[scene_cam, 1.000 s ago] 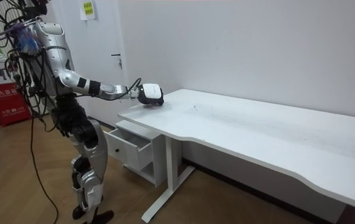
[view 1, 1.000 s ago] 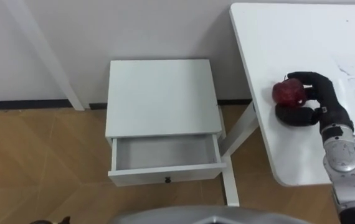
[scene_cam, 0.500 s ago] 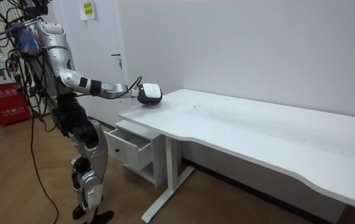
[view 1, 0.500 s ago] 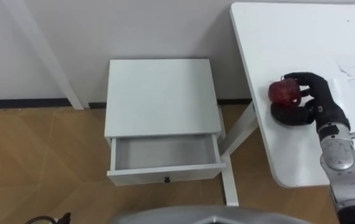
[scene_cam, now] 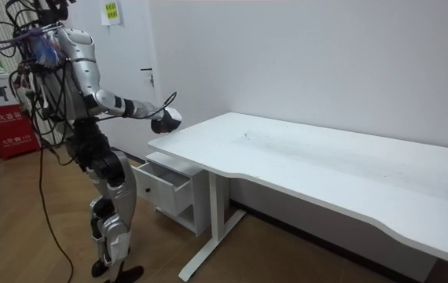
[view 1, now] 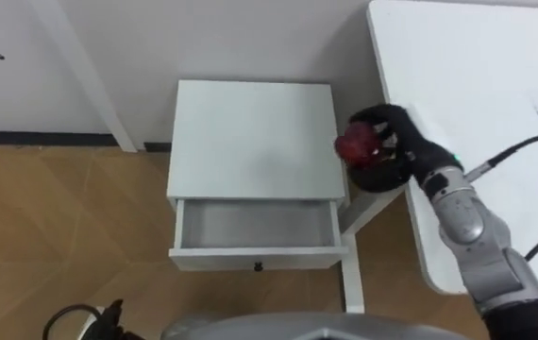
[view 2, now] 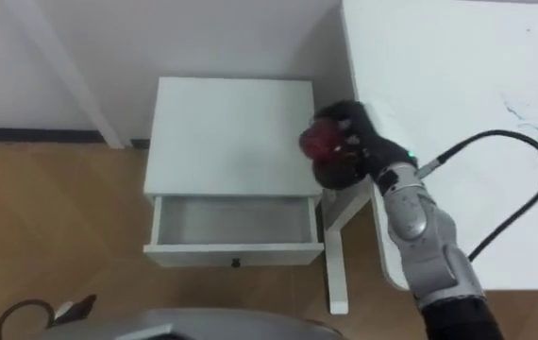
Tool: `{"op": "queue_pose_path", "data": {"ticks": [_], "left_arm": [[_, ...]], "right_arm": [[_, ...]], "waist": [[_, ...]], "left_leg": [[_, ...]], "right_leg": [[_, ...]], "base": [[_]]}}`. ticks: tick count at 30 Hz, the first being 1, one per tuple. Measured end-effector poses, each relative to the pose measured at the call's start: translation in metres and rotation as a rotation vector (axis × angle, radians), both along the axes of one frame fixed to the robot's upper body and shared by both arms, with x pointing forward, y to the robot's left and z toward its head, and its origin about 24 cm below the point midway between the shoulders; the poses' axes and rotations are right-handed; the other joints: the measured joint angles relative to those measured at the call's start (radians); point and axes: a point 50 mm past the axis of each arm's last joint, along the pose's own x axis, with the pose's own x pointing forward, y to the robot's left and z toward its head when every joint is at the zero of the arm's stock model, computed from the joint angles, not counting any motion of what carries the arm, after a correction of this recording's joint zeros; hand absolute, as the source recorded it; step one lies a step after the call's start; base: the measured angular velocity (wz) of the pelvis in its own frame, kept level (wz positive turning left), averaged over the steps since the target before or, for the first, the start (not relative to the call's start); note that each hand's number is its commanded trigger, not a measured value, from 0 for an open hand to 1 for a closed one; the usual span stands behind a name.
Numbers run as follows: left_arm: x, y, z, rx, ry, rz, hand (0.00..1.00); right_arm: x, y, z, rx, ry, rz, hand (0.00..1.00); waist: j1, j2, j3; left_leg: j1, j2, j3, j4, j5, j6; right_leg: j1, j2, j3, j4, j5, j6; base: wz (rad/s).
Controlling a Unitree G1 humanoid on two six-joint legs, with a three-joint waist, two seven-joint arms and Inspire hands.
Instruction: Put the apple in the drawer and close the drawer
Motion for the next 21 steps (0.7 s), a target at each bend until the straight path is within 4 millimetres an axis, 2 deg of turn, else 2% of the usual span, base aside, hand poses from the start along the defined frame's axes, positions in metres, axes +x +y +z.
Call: {"op": "queue_pose_path", "data": {"ticks": [5,14,16,21], "left_arm": [[-0.004,-0.001,-0.001,0.004,0.025,-0.007,0.0],[-0.007,-0.001,-0.001,0.004,0.034,-0.005,0.0],[-0.005,-0.001,0.0,0.004,0.024,-0.008,0.0],[-0.001,-0.002,0.0,0.003,0.009,-0.011,0.0]], "right_arm": [[-0.004,0.013,-0.003,0.011,0.04,0.07,1.0],[-0.005,0.016,-0.005,0.012,0.051,0.087,1.0],[-0.007,0.019,-0.006,0.013,0.061,0.103,0.0],[-0.008,0.021,-0.009,0.009,0.092,0.117,0.0]], "waist": [[0.022,0.01,0.0056],[0.024,0.019,0.0021],[0.023,0.019,0.0017],[0.023,0.019,0.0015]], "left_leg": [[-0.003,-0.003,-0.018,-0.002,0.0,0.001],[-0.003,-0.005,-0.028,0.001,0.0,0.0],[-0.003,-0.005,-0.028,0.001,0.0,0.001],[-0.006,-0.006,-0.029,0.0,0.0,0.001]], "right_leg": [[0.001,0.0,-0.006,-0.001,0.0,0.0],[0.005,-0.001,-0.023,-0.002,0.0,0.0],[0.005,-0.002,-0.023,-0.002,0.0,0.0],[0.005,-0.003,-0.023,-0.002,0.0,0.0]], "base": [[0.13],[0.04],[0.0],[0.0]]}}
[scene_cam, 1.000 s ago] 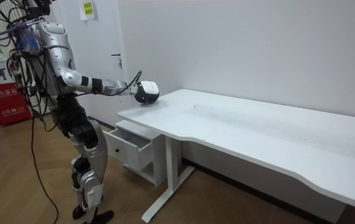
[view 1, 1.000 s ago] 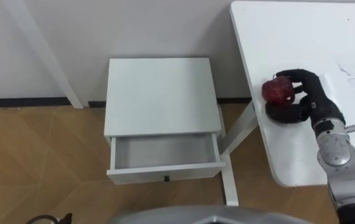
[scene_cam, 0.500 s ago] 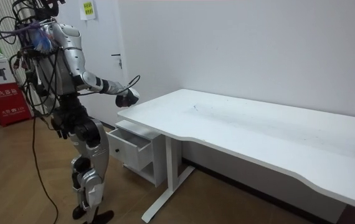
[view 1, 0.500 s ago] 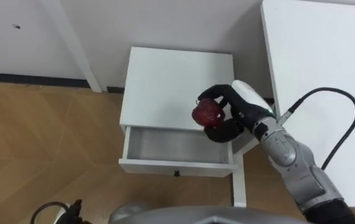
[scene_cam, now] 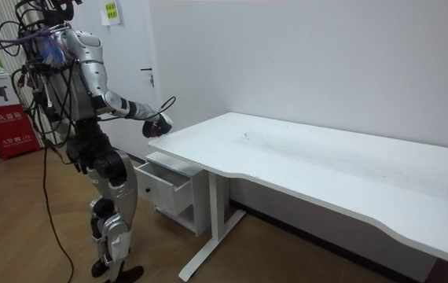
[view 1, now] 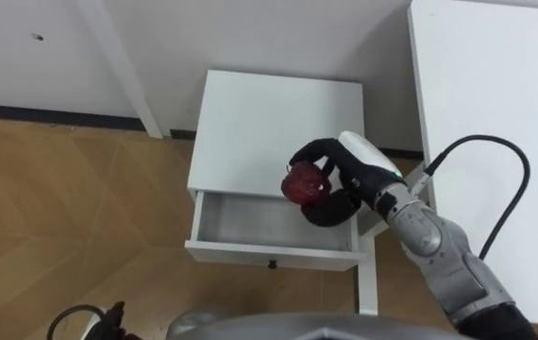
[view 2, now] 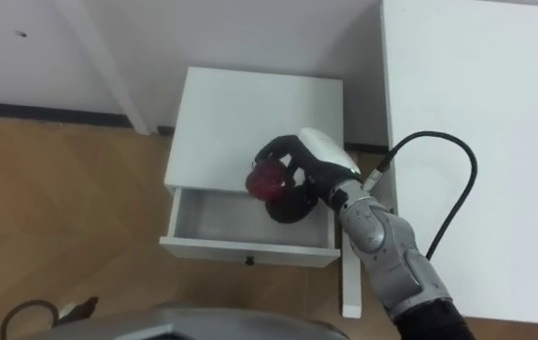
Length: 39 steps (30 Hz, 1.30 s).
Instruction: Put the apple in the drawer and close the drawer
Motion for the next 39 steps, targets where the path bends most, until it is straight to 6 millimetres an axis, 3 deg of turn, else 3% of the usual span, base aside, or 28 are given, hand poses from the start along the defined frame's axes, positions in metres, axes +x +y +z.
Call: {"op": "queue_pose_path", "data": {"ticks": [24,32,35,39], "left_arm": [[-0.007,0.0,0.0,0.01,0.017,0.003,0.0],[-0.012,0.001,0.001,0.043,0.011,0.023,0.0],[-0.015,0.001,0.0,0.043,0.016,0.037,0.0],[-0.021,0.002,0.001,0.058,0.018,0.08,0.0]], "right_arm": [[-0.006,-0.007,-0.009,-0.049,0.041,-0.016,0.0],[-0.037,-0.046,-0.062,-0.155,0.251,-0.167,0.0],[-0.057,-0.053,-0.084,-0.157,0.334,-0.254,0.0],[-0.064,-0.055,-0.091,-0.152,0.327,-0.297,0.0]], "waist": [[-0.012,-0.002,-0.0073],[-0.021,-0.005,-0.0066],[-0.024,-0.002,-0.0071],[-0.027,-0.004,-0.0091]], "left_leg": [[0.011,-0.009,-0.006,0.002,0.002,0.006],[0.026,-0.009,-0.001,-0.001,0.001,0.008],[0.026,-0.01,0.0,-0.001,0.001,0.009],[0.035,-0.011,-0.002,0.001,0.0,0.012]], "right_leg": [[0.023,-0.007,-0.014,-0.015,0.001,0.002],[0.036,-0.007,-0.002,-0.016,0.002,0.004],[0.036,-0.008,-0.001,-0.016,0.002,0.005],[0.048,-0.009,-0.004,-0.017,0.005,0.01]], "base": [[0.01],[-0.01],[0.0],[0.04]]}}
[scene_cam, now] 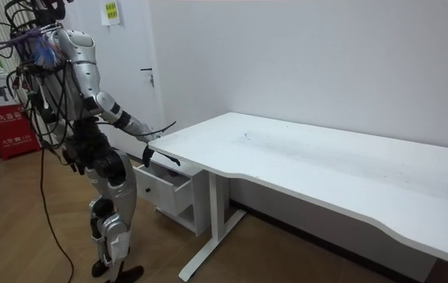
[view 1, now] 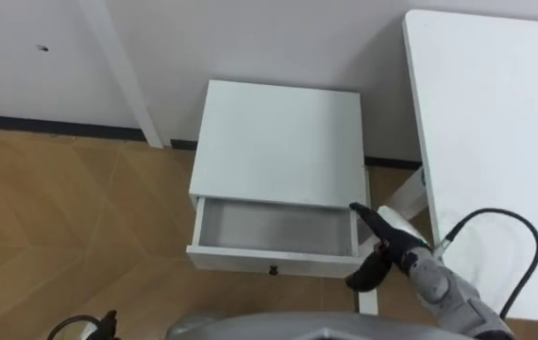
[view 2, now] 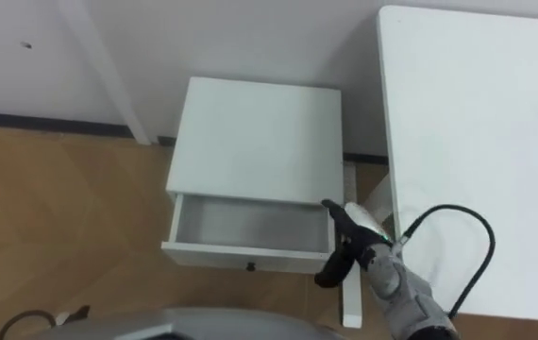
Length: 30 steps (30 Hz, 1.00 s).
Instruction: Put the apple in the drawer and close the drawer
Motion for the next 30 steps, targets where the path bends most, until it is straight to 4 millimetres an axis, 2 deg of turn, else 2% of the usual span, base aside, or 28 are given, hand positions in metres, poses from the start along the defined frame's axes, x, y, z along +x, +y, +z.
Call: {"op": "queue_pose_path", "data": {"ticks": [2,5,6,7,8,9,10,11,12,13,14,15,16,17,18,19,20,21,22,23,24,25,26,27,28,29,30], "left_arm": [[-0.003,-0.001,0.0,0.0,0.009,0.011,0.0],[-0.003,-0.004,-0.002,-0.002,0.015,0.061,0.0],[-0.004,-0.005,-0.002,0.002,0.025,0.07,0.0],[-0.006,-0.007,-0.003,0.0,0.039,0.079,0.0],[-0.007,-0.008,-0.004,-0.001,0.044,0.08,0.0],[-0.005,-0.009,-0.004,-0.001,0.043,0.079,0.0],[-0.001,-0.005,-0.003,0.007,0.035,0.072,0.0],[0.004,-0.002,-0.002,0.016,0.03,0.052,0.0],[0.006,-0.001,-0.001,0.018,0.028,0.043,0.0],[0.01,0.0,-0.001,0.02,0.026,0.023,0.0],[0.017,-0.001,-0.002,0.016,0.028,0.007,0.0],[0.021,-0.002,-0.003,0.012,0.025,0.007,0.0],[0.027,-0.002,-0.003,0.004,0.026,0.009,0.0],[0.026,-0.003,-0.004,-0.001,0.036,0.011,0.0],[0.029,-0.003,-0.004,-0.009,0.037,0.013,0.0],[0.026,-0.002,-0.004,-0.013,0.046,0.026,0.0],[0.023,-0.002,-0.005,-0.016,0.054,0.037,0.0],[0.01,0.0,-0.005,-0.019,0.089,0.058,0.0],[0.016,0.009,-0.001,0.006,0.068,0.038,0.0],[0.017,0.014,0.001,0.02,0.049,0.025,0.0],[0.017,0.022,0.005,0.043,0.024,0.03,0.0],[-0.004,0.024,0.004,0.055,0.078,0.063,0.0],[-0.012,0.021,0.003,0.047,0.093,0.076,0.0],[-0.013,0.019,0.003,0.043,0.093,0.079,0.0],[-0.013,0.016,0.002,0.037,0.091,0.086,0.0],[-0.013,0.016,0.001,0.038,0.087,0.092,0.0],[-0.012,0.017,0.002,0.044,0.083,0.099,0.0]], "right_arm": [[-0.006,-0.005,-0.004,-0.01,0.002,-0.047,0.0],[-0.017,-0.02,-0.009,-0.056,0.004,-0.144,0.0],[-0.022,-0.026,-0.011,-0.079,0.01,-0.178,0.0],[-0.031,-0.035,-0.015,-0.113,0.044,-0.219,0.0],[-0.038,-0.04,-0.017,-0.138,0.067,-0.24,0.0],[-0.046,-0.051,-0.017,-0.207,0.09,-0.252,0.0],[-0.051,-0.06,-0.017,-0.241,0.11,-0.29,0.0],[-0.059,-0.067,-0.02,-0.267,0.152,-0.32,0.0],[-0.064,-0.069,-0.021,-0.276,0.176,-0.328,0.0],[-0.073,-0.071,-0.024,-0.284,0.227,-0.343,0.0],[-0.084,-0.073,-0.027,-0.284,0.285,-0.356,0.0],[-0.087,-0.074,-0.028,-0.274,0.309,-0.366,0.0],[-0.099,-0.073,-0.031,-0.251,0.366,-0.39,0.0],[-0.102,-0.073,-0.033,-0.24,0.386,-0.404,0.0],[-0.117,-0.074,-0.035,-0.222,0.446,-0.446,0.0],[-0.13,-0.075,-0.036,-0.211,0.506,-0.51,0.0],[-0.137,-0.076,-0.037,-0.21,0.534,-0.547,0.0],[-0.145,-0.076,-0.037,-0.196,0.567,-0.622,0.0],[-0.158,-0.07,-0.039,-0.183,0.611,-0.667,0.0],[-0.162,-0.068,-0.039,-0.18,0.628,-0.687,0.0],[-0.163,-0.066,-0.04,-0.171,0.643,-0.716,0.0],[-0.163,-0.066,-0.04,-0.169,0.644,-0.718,0.0],[-0.163,-0.068,-0.039,-0.173,0.635,-0.721,0.0],[-0.16,-0.069,-0.039,-0.175,0.625,-0.719,0.0],[-0.152,-0.07,-0.039,-0.179,0.602,-0.716,0.0],[-0.141,-0.07,-0.039,-0.167,0.572,-0.709,0.0],[-0.135,-0.07,-0.039,-0.163,0.555,-0.703,0.0]], "waist": [[0.0,0.001,-0.0028],[-0.003,0.007,-0.008],[-0.011,0.009,-0.0099],[-0.022,0.02,-0.0133],[-0.031,0.027,-0.0124],[-0.048,0.039,-0.0129],[-0.064,0.04,-0.0135],[-0.069,0.038,-0.0162],[-0.069,0.039,-0.0157],[-0.077,0.05,-0.0131],[-0.08,0.068,-0.0137],[-0.08,0.078,-0.0114],[-0.086,0.1,0.0],[-0.084,0.108,0.0023],[-0.095,0.123,0.0123],[-0.114,0.139,0.0125],[-0.119,0.159,0.0088],[-0.131,0.115,0.0048],[-0.134,0.096,0.0093],[-0.129,0.104,0.0136],[-0.126,0.088,0.0162],[-0.112,0.059,0.0173],[-0.097,0.052,0.0154],[-0.088,0.052,0.0124],[-0.073,0.041,0.0062],[-0.073,0.029,0.0033],[-0.069,0.021,-0.0012]], "left_leg": [[0.012,-0.004,-0.011,-0.001,-0.004,0.006],[0.016,-0.022,-0.039,0.001,-0.001,0.023],[0.018,-0.034,-0.051,0.002,0.0,0.034],[0.017,-0.045,-0.066,0.011,-0.005,0.047],[0.016,-0.051,-0.079,0.021,-0.009,0.055],[0.015,-0.056,-0.074,0.039,-0.017,0.068],[0.012,-0.066,-0.072,0.056,-0.022,0.081],[0.016,-0.077,-0.053,0.075,-0.026,0.097],[0.015,-0.082,-0.046,0.083,-0.027,0.104],[-0.005,-0.085,-0.031,0.116,-0.036,0.122],[-0.032,-0.081,-0.015,0.149,-0.04,0.129],[-0.047,-0.079,-0.012,0.16,-0.04,0.129],[-0.064,-0.073,-0.006,0.179,-0.04,0.128],[-0.067,-0.068,-0.005,0.182,-0.041,0.127],[-0.077,-0.06,0.0,0.186,-0.044,0.121],[-0.082,-0.055,0.01,0.182,-0.068,0.066],[-0.069,-0.055,0.024,0.165,-0.074,0.021],[-0.048,-0.066,0.043,0.181,-0.078,-0.139],[-0.125,0.0,-0.011,0.396,-0.14,-0.035],[-0.153,0.049,-0.056,0.445,-0.222,-0.046],[-0.169,0.051,-0.038,0.497,-0.285,0.01],[-0.129,0.046,-0.028,0.475,-0.29,-0.005],[-0.107,0.052,-0.014,0.429,-0.275,-0.03],[-0.1,0.052,-0.003,0.397,-0.26,-0.044],[-0.088,0.052,0.008,0.324,-0.217,-0.034],[-0.077,0.052,0.013,0.248,-0.169,-0.024],[-0.071,0.052,0.018,0.217,-0.15,-0.026]], "right_leg": [[0.015,-0.002,-0.005,0.001,0.001,0.002],[0.025,-0.018,-0.012,0.007,-0.003,0.017],[0.023,-0.031,-0.025,0.027,-0.012,0.033],[0.002,-0.048,-0.026,0.09,-0.028,0.055],[-0.013,-0.059,-0.024,0.143,-0.039,0.063],[-0.067,-0.085,-0.023,0.287,-0.052,0.073],[-0.156,-0.121,-0.01,0.473,-0.039,0.073],[-0.253,-0.156,0.02,0.658,0.02,0.071],[-0.307,-0.17,0.038,0.747,0.067,0.069],[-0.429,-0.179,0.078,0.942,0.12,0.067],[-0.572,-0.181,0.117,1.181,0.112,0.063],[-0.636,-0.177,0.134,1.306,0.109,0.062],[-0.752,-0.17,0.145,1.534,0.095,0.067],[-0.801,-0.17,0.142,1.621,0.089,0.065],[-0.883,-0.171,0.141,1.748,0.08,0.062],[-0.931,-0.176,0.144,1.808,0.075,0.063],[-0.94,-0.17,0.146,1.809,0.072,0.058],[-0.93,-0.193,0.171,1.742,0.063,0.05],[-0.894,-0.227,0.186,1.633,0.053,0.073],[-0.868,-0.224,0.195,1.553,0.045,0.089],[-0.773,-0.227,0.22,1.324,0.032,0.108],[-0.618,-0.214,0.195,1.055,0.029,0.113],[-0.488,-0.191,0.165,0.809,0.026,0.116],[-0.444,-0.18,0.154,0.709,0.019,0.12],[-0.374,-0.153,0.141,0.526,0.012,0.128],[-0.307,-0.127,0.141,0.363,0.013,0.128],[-0.28,-0.119,0.142,0.295,0.017,0.127]], "base": [[0.2],[0.33],[0.38],[0.46],[0.59],[0.72],[0.74],[0.5],[0.25],[0.08],[0.0],[-0.14],[-0.14],[-0.1],[0.0],[-0.04],[-0.14],[0.12],[0.25],[0.39],[-0.13],[-0.34],[-0.45],[-0.41],[-0.34],[-0.28],[-0.36]]}}
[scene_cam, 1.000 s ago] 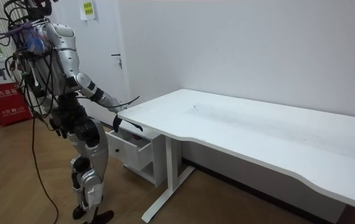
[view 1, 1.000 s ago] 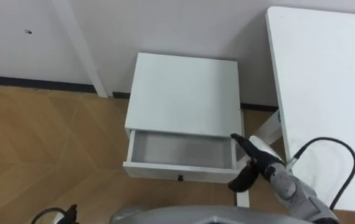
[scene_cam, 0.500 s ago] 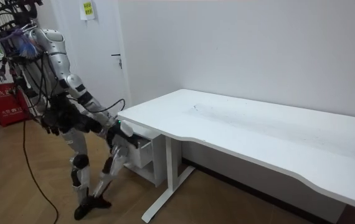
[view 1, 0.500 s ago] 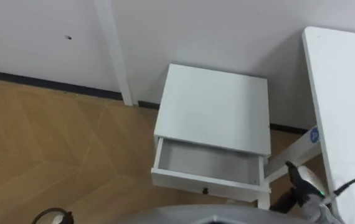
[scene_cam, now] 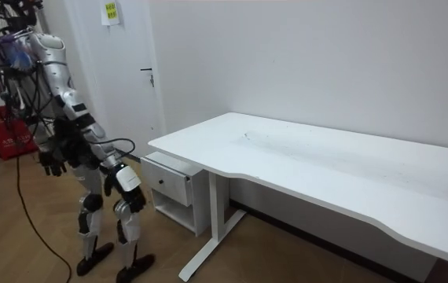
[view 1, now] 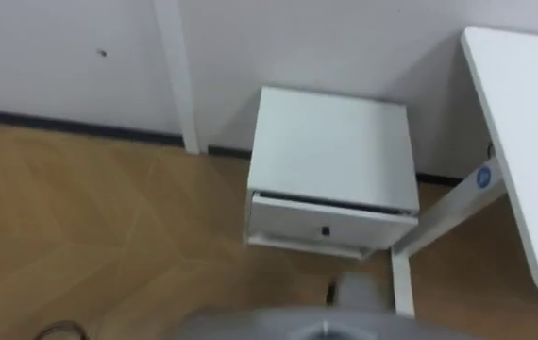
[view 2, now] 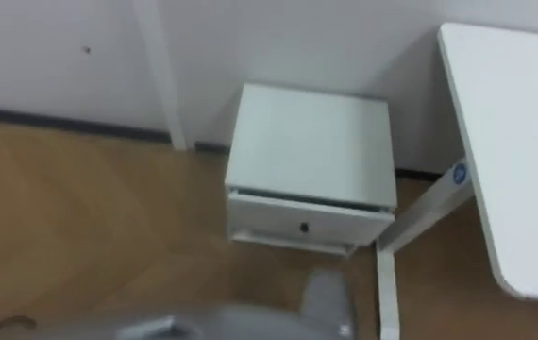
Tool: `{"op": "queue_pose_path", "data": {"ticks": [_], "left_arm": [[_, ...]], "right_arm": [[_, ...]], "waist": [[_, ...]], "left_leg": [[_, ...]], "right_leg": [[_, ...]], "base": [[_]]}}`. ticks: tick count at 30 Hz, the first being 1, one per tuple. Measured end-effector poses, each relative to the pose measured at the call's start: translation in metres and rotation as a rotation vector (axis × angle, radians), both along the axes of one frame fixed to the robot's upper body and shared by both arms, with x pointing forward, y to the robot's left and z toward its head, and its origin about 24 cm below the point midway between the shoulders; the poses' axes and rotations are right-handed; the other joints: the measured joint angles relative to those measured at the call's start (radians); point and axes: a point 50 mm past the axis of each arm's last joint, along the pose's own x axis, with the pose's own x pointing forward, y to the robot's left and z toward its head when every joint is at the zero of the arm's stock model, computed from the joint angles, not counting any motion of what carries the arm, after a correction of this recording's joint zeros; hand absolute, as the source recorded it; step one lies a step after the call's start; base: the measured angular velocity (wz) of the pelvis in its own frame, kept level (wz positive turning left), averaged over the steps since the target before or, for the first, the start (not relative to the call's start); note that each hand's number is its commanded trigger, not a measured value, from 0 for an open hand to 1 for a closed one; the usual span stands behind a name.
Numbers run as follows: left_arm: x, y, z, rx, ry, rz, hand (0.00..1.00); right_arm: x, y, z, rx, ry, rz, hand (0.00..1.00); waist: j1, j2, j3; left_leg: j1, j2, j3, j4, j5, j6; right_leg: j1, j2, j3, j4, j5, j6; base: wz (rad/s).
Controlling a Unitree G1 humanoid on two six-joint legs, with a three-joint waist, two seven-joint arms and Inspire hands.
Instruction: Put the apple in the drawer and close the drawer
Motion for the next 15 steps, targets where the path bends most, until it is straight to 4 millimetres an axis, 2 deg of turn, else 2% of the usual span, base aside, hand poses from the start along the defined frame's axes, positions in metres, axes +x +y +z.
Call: {"op": "queue_pose_path", "data": {"ticks": [1,2,4,5,6,7,10,12,15], "left_arm": [[0.004,0.002,0.001,0.014,-0.014,0.006,0.0],[0.01,0.003,0.001,0.024,-0.031,0.004,0.0],[0.02,0.001,0.001,0.025,-0.058,0.006,0.0],[0.022,0.0,0.0,0.023,-0.065,0.005,0.0],[0.032,-0.001,0.001,0.023,-0.1,0.001,0.0],[0.04,-0.003,0.001,0.024,-0.133,0.002,0.0],[0.054,-0.012,0.0,0.0,-0.187,0.002,0.0],[0.055,-0.016,-0.001,-0.012,-0.192,0.004,0.0],[0.053,-0.017,-0.001,-0.014,-0.184,0.008,0.0]], "right_arm": [[0.014,-0.001,0.0,-0.003,-0.036,0.013,0.0],[0.027,-0.002,0.002,-0.009,-0.078,0.021,0.0],[0.046,-0.002,0.003,-0.014,-0.137,0.026,0.0],[0.05,-0.001,0.003,-0.011,-0.154,0.026,0.0],[0.055,0.002,0.003,0.003,-0.186,0.009,0.0],[0.053,0.008,0.001,0.017,-0.206,-0.02,0.0],[0.045,0.01,0.0,0.054,-0.191,-0.028,0.0],[0.039,0.011,-0.001,0.07,-0.174,-0.032,0.0],[0.04,0.012,-0.002,0.087,-0.177,-0.037,0.0]], "waist": [[0.011,-0.019,-0.0023],[0.019,-0.028,-0.002],[0.018,-0.024,0.0015],[0.017,-0.022,0.0017],[0.017,-0.021,0.0016],[0.013,-0.019,0.0015],[0.01,-0.004,0.0017],[0.009,0.001,0.0018],[0.003,0.006,0.0011]], "left_leg": [[0.017,0.0,0.023,-0.051,0.029,-0.003],[0.034,0.003,0.03,-0.081,0.038,0.002],[0.069,0.018,0.039,-0.119,0.045,-0.002],[0.085,0.023,0.042,-0.132,0.051,-0.009],[0.115,0.028,0.046,-0.17,0.07,-0.022],[0.135,0.032,0.047,-0.208,0.09,-0.034],[0.169,0.04,0.047,-0.273,0.115,-0.054],[0.174,0.044,0.045,-0.278,0.118,-0.057],[0.178,0.054,0.045,-0.279,0.119,-0.06]], "right_leg": [[0.045,0.011,-0.001,-0.107,0.032,-0.015],[0.098,0.029,-0.009,-0.202,0.057,-0.011],[0.153,0.055,-0.012,-0.288,0.065,-0.005],[0.167,0.062,-0.011,-0.3,0.068,-0.011],[0.185,0.071,-0.009,-0.315,0.071,-0.02],[0.192,0.079,-0.009,-0.323,0.072,-0.025],[0.19,0.1,-0.003,-0.326,0.069,-0.035],[0.19,0.105,-0.003,-0.327,0.061,-0.048],[0.193,0.115,-0.003,-0.326,0.06,-0.051]], "base": [[-0.57],[-0.64],[-0.33],[-0.16],[-0.09],[-0.07],[-0.13],[-0.16],[-0.06]]}}
